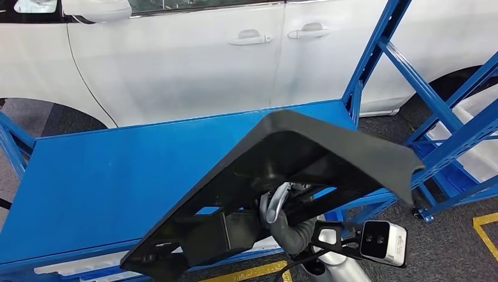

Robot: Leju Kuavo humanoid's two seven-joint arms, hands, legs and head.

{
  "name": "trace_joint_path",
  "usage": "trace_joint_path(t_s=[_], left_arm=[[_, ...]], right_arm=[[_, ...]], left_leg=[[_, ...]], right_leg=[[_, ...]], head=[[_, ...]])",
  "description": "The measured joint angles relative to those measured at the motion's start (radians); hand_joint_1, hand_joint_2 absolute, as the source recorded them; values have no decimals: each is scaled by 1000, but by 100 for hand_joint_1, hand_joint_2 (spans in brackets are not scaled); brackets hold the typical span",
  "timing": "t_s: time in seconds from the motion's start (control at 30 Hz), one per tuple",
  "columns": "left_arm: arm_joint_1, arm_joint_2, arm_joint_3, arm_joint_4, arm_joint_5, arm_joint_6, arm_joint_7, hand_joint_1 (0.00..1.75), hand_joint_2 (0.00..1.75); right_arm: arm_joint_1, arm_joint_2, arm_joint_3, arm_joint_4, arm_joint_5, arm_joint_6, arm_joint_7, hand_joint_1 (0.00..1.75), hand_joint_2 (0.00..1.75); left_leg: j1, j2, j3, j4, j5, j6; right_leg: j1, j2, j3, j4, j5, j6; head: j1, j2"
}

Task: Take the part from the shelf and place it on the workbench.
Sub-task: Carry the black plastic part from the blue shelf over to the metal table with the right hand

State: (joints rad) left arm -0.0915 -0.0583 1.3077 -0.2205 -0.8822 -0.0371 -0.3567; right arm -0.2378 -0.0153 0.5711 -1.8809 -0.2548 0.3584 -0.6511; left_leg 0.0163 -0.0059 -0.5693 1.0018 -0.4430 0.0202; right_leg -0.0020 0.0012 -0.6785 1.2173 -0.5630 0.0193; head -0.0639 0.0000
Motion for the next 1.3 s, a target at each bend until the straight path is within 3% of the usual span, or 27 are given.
trace_joint_path(t_s=[0.03,0.07,0.1,0.17,0.23,0.37,0.43,0.5,0.53,0.57,0.6,0.67,0.73,0.87,0.93,1.0,1.03,1.07,1.1,1.13,1.23,1.3], left_arm=[[0,0,0,0,-3,-1,11,0,175],[0,0,0,0,-6,-2,22,0,175],[0,0,0,0,-6,-2,31,0,175],[0,0,0,0,-6,-4,41,0,175],[-1,0,0,0,-6,-5,44,0,175],[-2,0,0,0,-6,-4,47,0,175],[-1,0,1,0,-3,-2,52,0,175],[1,0,2,0,-1,-1,56,0,175],[2,0,2,0,0,-2,56,0,175],[4,0,3,0,0,-3,57,0,175],[6,0,3,0,-2,-5,58,0,175],[7,0,3,0,-6,-10,59,0,175],[6,1,3,0,-12,-12,61,0,175],[8,1,3,0,-18,-15,63,0,175],[7,1,3,0,-18,-16,63,0,175],[6,1,3,0,-18,-16,63,0,175],[7,1,3,0,-18,-16,63,0,175],[9,1,3,0,-19,-16,63,0,175],[10,1,3,0,-19,-16,63,0,175],[10,1,3,0,-20,-16,63,0,175],[11,1,3,0,-21,-16,63,0,175],[11,0,3,0,-21,-16,63,0,175]], right_arm=[[6,0,6,2,0,2,0,175,175],[11,0,11,4,0,2,0,175,175],[14,1,16,5,0,3,0,175,175],[15,3,25,5,0,6,0,175,175],[15,5,30,5,0,8,0,175,175],[17,9,32,5,-1,12,0,175,175],[17,11,33,5,-9,26,-1,175,175],[22,11,33,6,-18,51,-3,175,175],[27,11,33,7,-19,66,-3,175,175],[34,11,33,8,-18,79,-4,175,175],[41,11,32,8,-14,90,-4,175,175],[53,11,30,8,-5,95,-4,175,175],[59,11,30,6,5,80,-4,175,175],[67,11,29,-3,18,66,-4,175,175],[69,11,29,-6,19,66,-4,175,175],[73,10,29,-7,19,60,-4,175,175],[76,10,29,-7,19,56,-4,175,175],[79,10,29,-7,19,51,-4,175,175],[82,10,29,-7,19,48,-4,175,175],[84,10,29,-7,19,45,-4,175,175],[84,10,29,-10,19,43,-4,175,175],[85,10,29,-12,18,42,-4,175,175]], left_leg=[[0,0,-1,1,0,0],[0,0,-1,1,0,0],[0,0,-1,2,0,-1],[0,-1,1,3,-2,-4],[-2,-2,2,5,-4,-13],[-3,-1,0,8,-8,-37],[-1,0,-23,67,-55,-45],[1,0,-76,199,-132,-49],[1,0,-99,259,-157,-51],[1,0,-108,290,-165,-52],[1,0,-97,279,-153,-52],[2,1,-23,153,-94,-49],[-1,0,37,38,-57,-41],[-4,0,37,9,-38,-16],[0,4,28,3,-22,-1],[0,6,11,3,-8,6],[0,7,2,4,-2,6],[0,7,-8,5,4,5],[0,7,-16,6,10,4],[0,7,-24,7,15,2],[-1,5,-37,10,29,-8],[-1,5,-40,9,39,-21]], right_leg=[[-4,0,-25,52,-17,3],[-7,0,-36,72,-15,5],[-9,-1,-26,53,6,6],[-12,-1,39,-79,72,2],[-7,0,91,-185,107,-7],[-3,1,98,-210,117,-28],[-7,-3,98,-217,125,-41],[-4,-5,91,-217,129,-48],[-3,-6,87,-216,130,-50],[-1,-6,84,-215,132,-50],[-1,-6,81,-213,133,-49],[-1,-6,77,-206,135,-46],[2,-5,71,-198,137,-38],[2,-2,62,-195,146,-13],[0,0,41,-146,100,-2],[-4,0,-3,-25,12,6],[-6,0,-23,39,-23,9],[-7,0,-30,78,-39,11],[-9,0,-18,81,-36,11],[-9,0,16,41,-16,9],[-5,0,155,-171,46,-3],[2,0,180,-220,56,-11]], head=[[0,0],[0,0],[0,0],[0,0],[0,0],[0,0],[0,0],[0,0],[0,0],[0,0],[0,0],[0,0],[0,0],[0,0],[0,0],[0,0],[0,0],[0,0],[0,0],[0,0],[0,0],[0,0]])
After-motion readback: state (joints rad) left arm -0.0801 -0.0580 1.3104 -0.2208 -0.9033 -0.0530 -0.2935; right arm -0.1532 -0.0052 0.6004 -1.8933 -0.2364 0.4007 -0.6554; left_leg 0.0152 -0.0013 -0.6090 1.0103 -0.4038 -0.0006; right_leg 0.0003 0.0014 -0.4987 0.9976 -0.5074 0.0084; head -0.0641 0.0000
